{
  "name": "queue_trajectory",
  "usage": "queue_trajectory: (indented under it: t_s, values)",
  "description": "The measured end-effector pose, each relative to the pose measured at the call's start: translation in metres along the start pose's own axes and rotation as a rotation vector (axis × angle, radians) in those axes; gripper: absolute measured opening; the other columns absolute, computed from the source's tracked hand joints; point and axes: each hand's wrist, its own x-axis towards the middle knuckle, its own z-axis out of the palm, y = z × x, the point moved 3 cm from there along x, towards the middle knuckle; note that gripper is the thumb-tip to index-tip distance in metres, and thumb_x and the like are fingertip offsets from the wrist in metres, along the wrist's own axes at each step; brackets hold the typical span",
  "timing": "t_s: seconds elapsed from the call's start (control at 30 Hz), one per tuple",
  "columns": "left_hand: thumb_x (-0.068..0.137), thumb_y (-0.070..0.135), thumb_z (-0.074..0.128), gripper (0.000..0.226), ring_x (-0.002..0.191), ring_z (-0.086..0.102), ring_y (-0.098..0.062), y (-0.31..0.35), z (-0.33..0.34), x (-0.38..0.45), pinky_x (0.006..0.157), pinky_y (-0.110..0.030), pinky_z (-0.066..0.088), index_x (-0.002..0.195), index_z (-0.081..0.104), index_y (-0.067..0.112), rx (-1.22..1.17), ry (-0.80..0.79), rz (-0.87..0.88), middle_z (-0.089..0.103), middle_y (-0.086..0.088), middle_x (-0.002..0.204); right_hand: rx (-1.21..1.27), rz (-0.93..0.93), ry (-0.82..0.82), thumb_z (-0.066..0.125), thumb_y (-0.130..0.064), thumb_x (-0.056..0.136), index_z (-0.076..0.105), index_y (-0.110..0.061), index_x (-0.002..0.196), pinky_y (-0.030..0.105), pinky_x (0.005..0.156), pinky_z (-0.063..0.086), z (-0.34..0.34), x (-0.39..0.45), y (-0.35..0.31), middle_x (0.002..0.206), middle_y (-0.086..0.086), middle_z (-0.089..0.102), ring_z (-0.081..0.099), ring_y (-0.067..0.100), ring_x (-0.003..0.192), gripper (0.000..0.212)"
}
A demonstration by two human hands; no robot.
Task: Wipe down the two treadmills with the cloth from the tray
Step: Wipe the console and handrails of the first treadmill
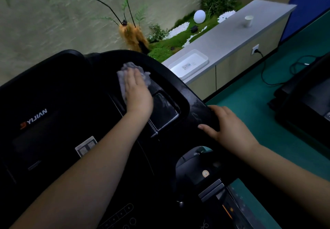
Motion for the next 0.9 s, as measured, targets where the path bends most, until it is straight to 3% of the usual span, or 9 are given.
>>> queue_trajectory:
  t_s: [0.1, 0.23, 0.3, 0.4, 0.47, 0.53, 0.7, 0.9]
  values:
    - [0.081, -0.008, 0.054, 0.059, 0.14, 0.027, -0.034, 0.015, 0.011, -0.019, 0.118, -0.039, 0.015, 0.138, 0.04, -0.005, -0.077, -0.11, 0.136, 0.035, -0.023, 0.147, -0.024, -0.003, 0.008, 0.059, -0.061, 0.08, 0.044, -0.021, 0.135, 0.033, 0.091, 0.045, -0.001, 0.0, -0.001, 0.119, 0.005, 0.054, 0.054, 0.023, 0.109, 0.069]
    - [0.082, -0.01, 0.054, 0.057, 0.137, 0.033, -0.035, 0.023, 0.008, -0.072, 0.114, -0.038, 0.023, 0.137, 0.045, 0.001, -0.08, -0.324, 0.428, 0.039, -0.019, 0.146, -0.039, -0.002, 0.003, 0.058, -0.062, 0.08, 0.044, -0.022, 0.134, 0.035, 0.09, 0.047, -0.001, -0.001, -0.002, 0.119, 0.005, 0.054, 0.055, 0.025, 0.109, 0.069]
    - [0.082, -0.01, 0.053, 0.055, 0.131, 0.04, -0.032, 0.02, 0.005, -0.088, 0.113, -0.03, 0.026, 0.135, 0.049, 0.003, -0.168, -0.429, 0.541, 0.044, -0.017, 0.14, -0.046, -0.001, 0.007, 0.058, -0.062, 0.08, 0.045, -0.022, 0.134, 0.035, 0.089, 0.047, -0.001, 0.0, -0.002, 0.117, 0.005, 0.055, 0.055, 0.026, 0.109, 0.068]
    - [0.085, -0.006, 0.054, 0.046, 0.118, 0.042, -0.015, 0.024, -0.006, -0.081, 0.102, -0.007, 0.023, 0.13, 0.053, 0.005, -0.346, -0.326, 0.357, 0.045, -0.011, 0.13, -0.05, 0.0, 0.015, 0.059, -0.062, 0.08, 0.045, -0.023, 0.133, 0.034, 0.088, 0.046, 0.0, 0.001, 0.0, 0.117, 0.005, 0.055, 0.055, 0.025, 0.108, 0.068]
    - [0.091, 0.008, 0.055, 0.035, 0.116, 0.046, -0.018, 0.034, -0.006, -0.083, 0.102, -0.017, 0.03, 0.126, 0.056, 0.006, -0.362, -0.312, 0.268, 0.049, -0.011, 0.126, -0.049, 0.004, 0.022, 0.059, -0.062, 0.08, 0.046, -0.023, 0.134, 0.033, 0.088, 0.046, 0.0, 0.0, 0.0, 0.117, 0.004, 0.055, 0.055, 0.025, 0.108, 0.068]
    - [0.094, 0.023, 0.048, 0.035, 0.12, 0.05, -0.023, 0.042, 0.0, -0.09, 0.105, -0.027, 0.034, 0.122, 0.061, 0.007, -0.382, -0.403, 0.264, 0.056, -0.011, 0.126, -0.056, 0.004, 0.027, 0.06, -0.061, 0.08, 0.046, -0.023, 0.134, 0.033, 0.088, 0.045, 0.001, 0.0, 0.0, 0.118, 0.005, 0.055, 0.055, 0.025, 0.109, 0.068]
    - [0.1, 0.02, 0.04, 0.031, 0.123, 0.048, -0.018, 0.033, -0.003, -0.084, 0.101, -0.022, 0.031, 0.124, 0.06, 0.021, -0.221, -0.597, 0.214, 0.056, -0.003, 0.131, -0.058, 0.002, 0.023, 0.059, -0.061, 0.081, 0.046, -0.022, 0.134, 0.035, 0.089, 0.046, 0.001, 0.0, 0.0, 0.119, 0.006, 0.055, 0.055, 0.026, 0.11, 0.068]
    - [0.1, 0.023, 0.036, 0.032, 0.116, 0.052, -0.027, 0.026, -0.019, -0.083, 0.1, -0.037, 0.041, 0.123, 0.058, 0.014, 0.11, -0.764, 0.231, 0.057, -0.009, 0.123, -0.052, 0.0, 0.022, 0.058, -0.063, 0.08, 0.045, -0.024, 0.134, 0.035, 0.089, 0.048, 0.001, 0.001, 0.0, 0.118, 0.005, 0.055, 0.055, 0.026, 0.109, 0.068]
